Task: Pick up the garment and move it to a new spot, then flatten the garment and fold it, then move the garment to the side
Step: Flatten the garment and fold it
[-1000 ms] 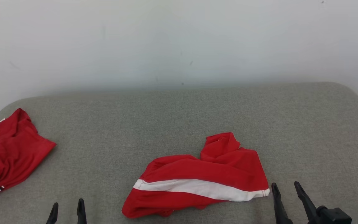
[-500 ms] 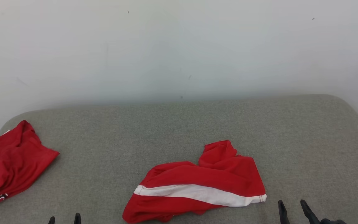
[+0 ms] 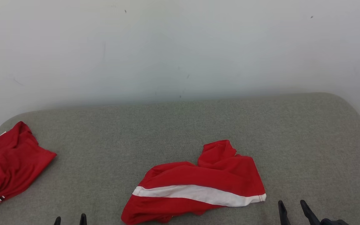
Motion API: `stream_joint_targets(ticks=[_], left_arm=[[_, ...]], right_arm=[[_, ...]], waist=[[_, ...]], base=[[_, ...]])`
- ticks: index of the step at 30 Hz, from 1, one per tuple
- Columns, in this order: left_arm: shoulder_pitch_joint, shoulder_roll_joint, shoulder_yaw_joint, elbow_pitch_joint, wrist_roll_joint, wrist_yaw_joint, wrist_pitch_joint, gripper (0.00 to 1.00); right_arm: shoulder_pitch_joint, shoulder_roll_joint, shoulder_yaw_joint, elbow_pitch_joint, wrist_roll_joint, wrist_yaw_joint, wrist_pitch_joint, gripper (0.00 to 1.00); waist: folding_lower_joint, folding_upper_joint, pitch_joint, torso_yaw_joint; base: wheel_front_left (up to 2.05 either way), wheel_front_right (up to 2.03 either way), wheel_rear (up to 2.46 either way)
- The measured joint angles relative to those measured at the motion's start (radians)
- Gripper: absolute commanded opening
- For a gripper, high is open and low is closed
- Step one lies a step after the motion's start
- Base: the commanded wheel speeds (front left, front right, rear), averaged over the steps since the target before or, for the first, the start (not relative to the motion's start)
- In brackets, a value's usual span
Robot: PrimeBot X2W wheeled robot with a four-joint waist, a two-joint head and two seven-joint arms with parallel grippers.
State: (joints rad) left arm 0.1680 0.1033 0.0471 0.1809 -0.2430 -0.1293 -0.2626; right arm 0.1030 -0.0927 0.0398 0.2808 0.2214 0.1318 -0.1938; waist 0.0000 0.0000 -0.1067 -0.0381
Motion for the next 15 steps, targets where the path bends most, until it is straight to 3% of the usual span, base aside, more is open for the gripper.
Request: stream_joint_targets(ticks=[9,15], left_arm=[[-0.011,0.006,-0.024,0.021,-0.007,0.0,0.0,1.0],[-0.075,0.023,-0.092,0.082,-0.036,0.0,0.0,1.0]], right_arm=[[-0.007,0.002,0.003,0.003,0.002,0.0,0.001,1.0],[-0.043,-0.005,0.01,0.017,0.018,0.0,0.068,1.0]], waist=[[0.0,0.0,0.005,-0.004],[0.0,0.0,0.019,-0.006]], base=[[0.0,0.0,0.0],[0.0,0.0,0.0]])
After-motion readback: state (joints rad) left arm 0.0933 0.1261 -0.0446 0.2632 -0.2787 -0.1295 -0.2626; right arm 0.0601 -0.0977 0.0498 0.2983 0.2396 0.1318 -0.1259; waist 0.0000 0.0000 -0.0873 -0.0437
